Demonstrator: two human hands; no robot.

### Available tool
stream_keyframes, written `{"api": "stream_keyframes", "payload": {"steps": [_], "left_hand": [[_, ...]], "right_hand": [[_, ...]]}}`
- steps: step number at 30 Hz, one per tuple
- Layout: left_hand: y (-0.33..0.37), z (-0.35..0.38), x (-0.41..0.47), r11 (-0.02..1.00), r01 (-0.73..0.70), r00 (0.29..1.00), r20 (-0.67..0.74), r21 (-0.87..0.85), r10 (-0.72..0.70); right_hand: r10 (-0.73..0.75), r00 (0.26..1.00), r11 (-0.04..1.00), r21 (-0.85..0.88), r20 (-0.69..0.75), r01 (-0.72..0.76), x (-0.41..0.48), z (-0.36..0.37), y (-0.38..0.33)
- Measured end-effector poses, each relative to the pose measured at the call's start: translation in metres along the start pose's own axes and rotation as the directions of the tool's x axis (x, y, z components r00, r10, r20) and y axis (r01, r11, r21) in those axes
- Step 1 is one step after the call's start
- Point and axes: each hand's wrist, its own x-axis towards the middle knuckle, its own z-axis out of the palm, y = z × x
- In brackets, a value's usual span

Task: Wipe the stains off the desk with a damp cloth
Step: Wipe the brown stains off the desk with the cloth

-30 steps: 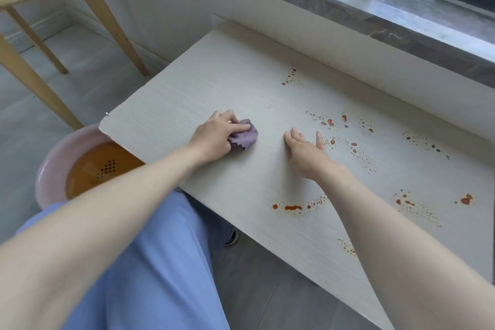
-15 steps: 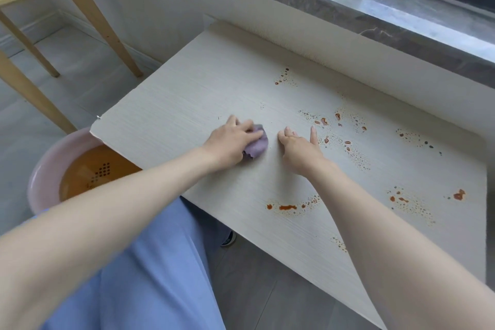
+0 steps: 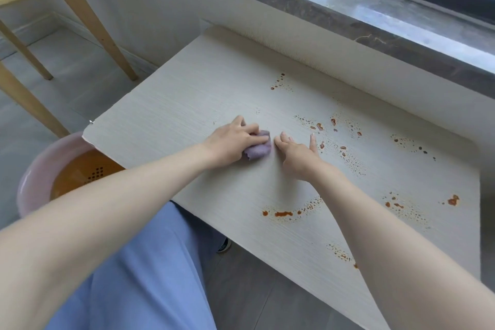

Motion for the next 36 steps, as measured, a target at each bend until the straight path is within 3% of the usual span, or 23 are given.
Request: {"api": "stream_keyframes", "payload": {"steps": [4,6,9,10,14,15,20,25,31,34,36], "left_hand": [[0.006,-0.011,0.020,0.964,0.257,0.966,-0.015,-0.071,-0.259],[0.015,-0.008,0.019,0.981,0.193,0.981,-0.009,0.002,-0.193],[0.002,0.001,0.007,0.996,-0.011,1.000,-0.010,0.091,0.012],[-0.008,0.002,0.008,0.996,-0.011,1.000,-0.015,0.093,0.013],[-0.002,-0.008,0.032,0.954,0.295,0.954,-0.039,-0.049,-0.297],[0.006,-0.009,0.036,0.949,0.313,0.949,-0.039,-0.042,-0.314],[-0.007,0.003,0.026,0.998,0.061,0.997,-0.041,0.035,-0.060],[-0.004,-0.005,0.044,0.941,0.334,0.939,-0.067,-0.057,-0.337],[-0.021,0.003,0.030,0.998,0.050,0.997,-0.054,0.024,-0.049],[-0.024,-0.003,0.040,0.963,0.263,0.960,-0.086,-0.060,-0.267],[-0.009,-0.005,0.046,0.946,0.323,0.942,-0.089,-0.032,-0.324]], "right_hand": [[0.006,1.000,1.000,-0.020,0.004,-0.006,0.001,0.001,-0.002],[0.002,1.000,1.000,-0.031,-0.003,-0.002,0.002,0.002,-0.002],[-0.002,1.000,1.000,-0.013,-0.014,0.002,0.001,0.002,-0.002],[-0.004,1.000,1.000,-0.006,-0.014,0.004,0.000,0.002,-0.003],[-0.008,1.000,1.000,0.023,-0.011,0.009,-0.002,0.004,-0.005],[-0.009,1.000,1.000,0.020,-0.015,0.009,-0.001,0.004,-0.004],[-0.035,0.999,0.995,0.092,-0.004,0.035,0.003,0.006,-0.003],[-0.029,0.998,0.997,0.068,-0.059,0.033,0.002,0.008,-0.007],[-0.003,0.974,0.994,-0.106,-0.227,-0.022,0.008,0.003,-0.021],[0.022,0.943,0.999,-0.034,-0.332,-0.035,0.013,-0.009,-0.009],[0.068,0.920,0.998,0.024,-0.385,-0.064,0.018,-0.013,0.002]]}}
